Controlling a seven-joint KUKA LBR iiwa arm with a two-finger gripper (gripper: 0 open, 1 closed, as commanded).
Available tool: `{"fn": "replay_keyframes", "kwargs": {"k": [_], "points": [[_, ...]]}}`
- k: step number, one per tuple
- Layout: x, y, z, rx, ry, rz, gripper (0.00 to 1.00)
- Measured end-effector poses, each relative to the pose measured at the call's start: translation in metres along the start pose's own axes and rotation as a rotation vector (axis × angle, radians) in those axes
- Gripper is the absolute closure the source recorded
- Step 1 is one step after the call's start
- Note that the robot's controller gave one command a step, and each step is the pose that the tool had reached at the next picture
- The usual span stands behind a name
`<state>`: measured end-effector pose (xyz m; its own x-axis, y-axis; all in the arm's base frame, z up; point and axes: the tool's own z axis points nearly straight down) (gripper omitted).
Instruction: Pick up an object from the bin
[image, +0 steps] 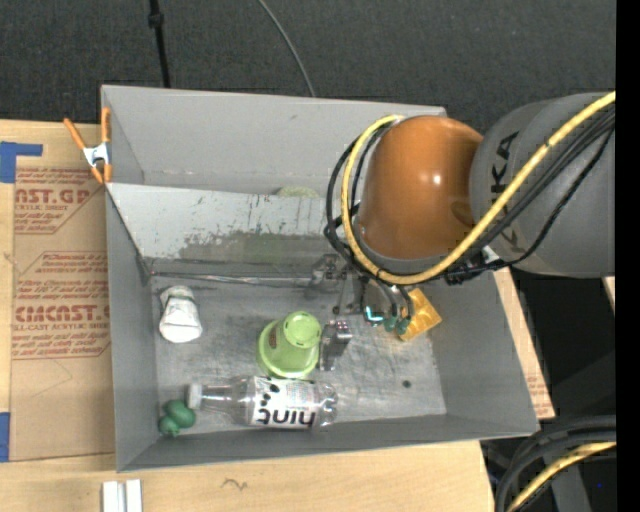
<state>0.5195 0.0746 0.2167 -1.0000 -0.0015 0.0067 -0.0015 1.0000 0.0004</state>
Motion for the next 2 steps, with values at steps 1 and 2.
{"fn": "replay_keyframes", "kwargs": {"k": [1, 2], "points": [[-0.002, 0.000, -0.004, -0.001, -0.008, 0.001, 0.00], [0.003, -0.006, 0.027, 0.000, -0.012, -0.112, 0.00]]}}
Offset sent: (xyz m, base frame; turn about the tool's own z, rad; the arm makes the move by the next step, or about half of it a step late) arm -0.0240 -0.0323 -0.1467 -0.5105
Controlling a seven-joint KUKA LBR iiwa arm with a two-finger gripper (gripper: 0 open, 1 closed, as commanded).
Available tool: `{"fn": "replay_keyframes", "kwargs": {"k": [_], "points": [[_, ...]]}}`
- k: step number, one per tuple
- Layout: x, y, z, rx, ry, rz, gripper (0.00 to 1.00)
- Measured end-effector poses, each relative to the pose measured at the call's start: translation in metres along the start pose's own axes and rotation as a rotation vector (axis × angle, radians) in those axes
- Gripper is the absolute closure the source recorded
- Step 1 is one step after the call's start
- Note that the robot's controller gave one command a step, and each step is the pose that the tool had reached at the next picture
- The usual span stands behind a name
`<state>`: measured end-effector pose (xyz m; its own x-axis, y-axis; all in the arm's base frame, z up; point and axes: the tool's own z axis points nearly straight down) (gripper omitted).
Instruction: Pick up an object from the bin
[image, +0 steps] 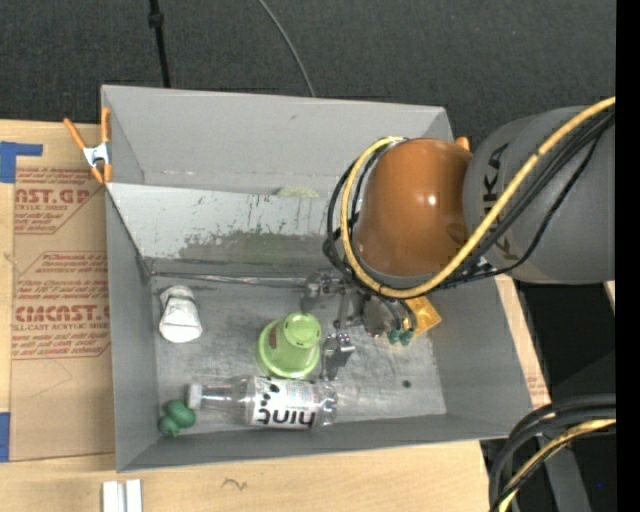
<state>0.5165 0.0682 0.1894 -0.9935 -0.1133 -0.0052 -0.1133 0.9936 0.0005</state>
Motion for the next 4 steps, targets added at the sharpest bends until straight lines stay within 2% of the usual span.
{"fn": "replay_keyframes", "kwargs": {"k": [1, 2, 4], "points": [[-0.0211, 0.0027, 0.0476, 0.003, -0.047, -0.221, 0.00], [-0.0248, 0.0028, 0.0445, 0.003, -0.063, -0.221, 1.00], [-0.0249, 0.0028, 0.0445, 0.003, -0.063, -0.221, 1.00]]}}
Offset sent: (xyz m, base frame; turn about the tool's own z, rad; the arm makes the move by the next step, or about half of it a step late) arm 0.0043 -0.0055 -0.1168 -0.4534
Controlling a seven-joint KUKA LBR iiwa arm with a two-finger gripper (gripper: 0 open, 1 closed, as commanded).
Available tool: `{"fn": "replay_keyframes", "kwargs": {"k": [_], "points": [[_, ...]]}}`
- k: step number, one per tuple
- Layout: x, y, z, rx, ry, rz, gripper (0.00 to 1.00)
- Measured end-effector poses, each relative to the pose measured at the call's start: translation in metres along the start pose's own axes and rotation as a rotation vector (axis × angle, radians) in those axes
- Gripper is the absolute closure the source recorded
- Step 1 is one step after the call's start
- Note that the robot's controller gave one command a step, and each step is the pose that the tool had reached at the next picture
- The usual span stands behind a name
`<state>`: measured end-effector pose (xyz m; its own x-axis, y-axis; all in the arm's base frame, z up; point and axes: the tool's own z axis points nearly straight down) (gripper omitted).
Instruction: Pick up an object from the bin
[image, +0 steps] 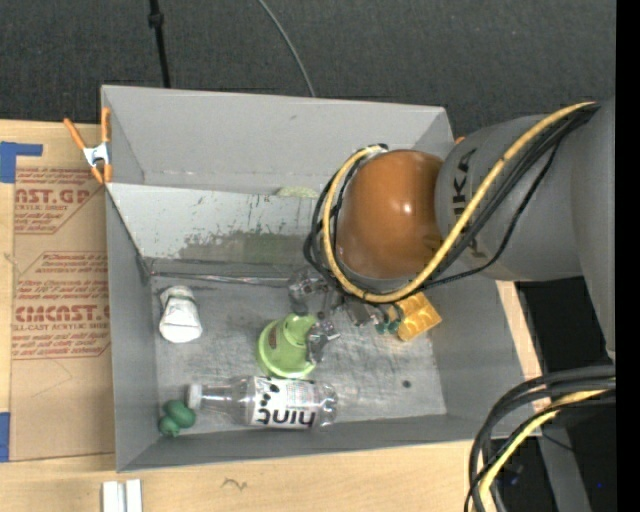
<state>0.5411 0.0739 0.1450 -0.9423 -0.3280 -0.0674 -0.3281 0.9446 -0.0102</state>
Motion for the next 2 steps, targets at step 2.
{"fn": "replay_keyframes", "kwargs": {"k": [2], "points": [[0.0000, 0.0001, 0.0000, 0.000, 0.000, 0.000, 1.00]]}}
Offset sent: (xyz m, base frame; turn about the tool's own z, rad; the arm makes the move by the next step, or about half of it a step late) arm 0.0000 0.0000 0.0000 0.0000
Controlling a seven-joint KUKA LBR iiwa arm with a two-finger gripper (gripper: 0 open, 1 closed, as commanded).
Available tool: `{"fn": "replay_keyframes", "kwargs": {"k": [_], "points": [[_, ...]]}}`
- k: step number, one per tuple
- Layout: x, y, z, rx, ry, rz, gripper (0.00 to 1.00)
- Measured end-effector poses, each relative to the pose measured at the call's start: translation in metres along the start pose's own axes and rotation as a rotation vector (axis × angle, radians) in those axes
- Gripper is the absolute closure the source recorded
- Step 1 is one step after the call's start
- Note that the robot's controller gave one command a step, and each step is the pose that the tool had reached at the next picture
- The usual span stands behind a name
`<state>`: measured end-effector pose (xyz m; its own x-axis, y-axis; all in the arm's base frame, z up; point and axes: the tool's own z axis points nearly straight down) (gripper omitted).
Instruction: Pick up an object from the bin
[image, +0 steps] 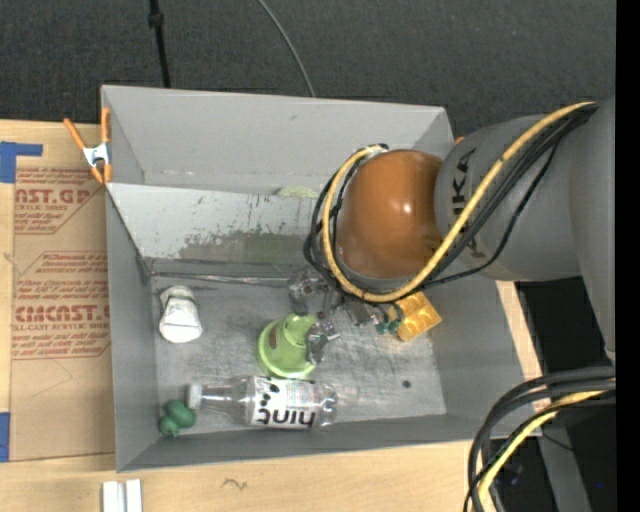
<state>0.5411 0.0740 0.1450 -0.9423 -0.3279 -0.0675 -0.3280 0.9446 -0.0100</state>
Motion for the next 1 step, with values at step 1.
{"fn": "replay_keyframes", "kwargs": {"k": [1], "points": [[0.0000, 0.0000, 0.0000, 0.000, 0.000, 0.000, 1.00]]}}
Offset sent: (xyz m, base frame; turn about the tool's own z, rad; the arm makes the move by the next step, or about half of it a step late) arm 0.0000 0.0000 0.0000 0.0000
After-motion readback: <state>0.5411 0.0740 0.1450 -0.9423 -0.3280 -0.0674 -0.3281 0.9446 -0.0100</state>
